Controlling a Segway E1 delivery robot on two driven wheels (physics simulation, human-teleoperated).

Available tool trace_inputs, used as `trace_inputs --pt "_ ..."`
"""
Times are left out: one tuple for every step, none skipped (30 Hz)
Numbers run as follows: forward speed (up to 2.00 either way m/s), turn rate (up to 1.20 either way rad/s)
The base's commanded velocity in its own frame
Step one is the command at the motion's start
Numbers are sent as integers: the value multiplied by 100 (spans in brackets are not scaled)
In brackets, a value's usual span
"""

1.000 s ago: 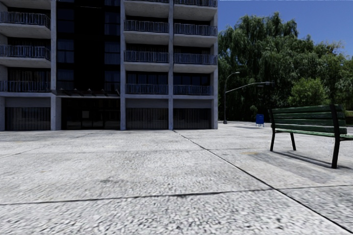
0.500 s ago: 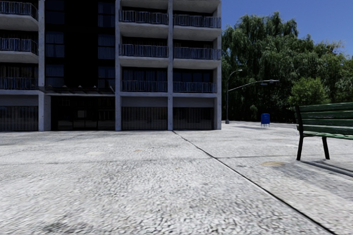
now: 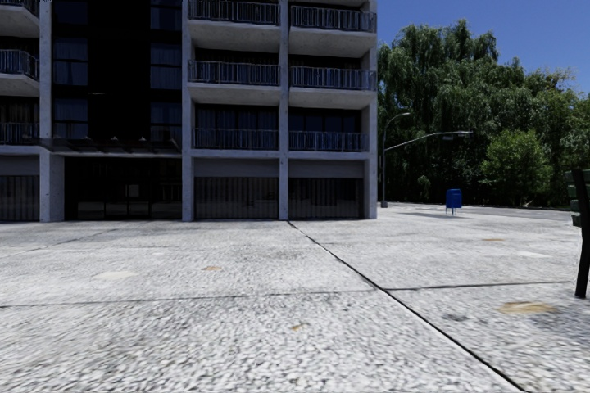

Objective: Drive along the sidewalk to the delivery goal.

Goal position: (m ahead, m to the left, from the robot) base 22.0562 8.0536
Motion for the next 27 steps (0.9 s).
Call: trace_inputs --pt "200 0" --pt "200 0" --pt "200 0" --pt "200 0" --pt "200 0" --pt "200 0" --pt "200 0" --pt "200 0" --pt "200 0" --pt "200 0" --pt "200 0" --pt "200 0" --pt "200 0" --pt "200 0" --pt "200 0" --pt "200 0" --pt "200 0" --pt "200 0" --pt "200 0" --pt "200 0" --pt "200 0" --pt "200 0" --pt "200 0" --pt "200 0" --pt "200 0" --pt "200 0" --pt "200 0"
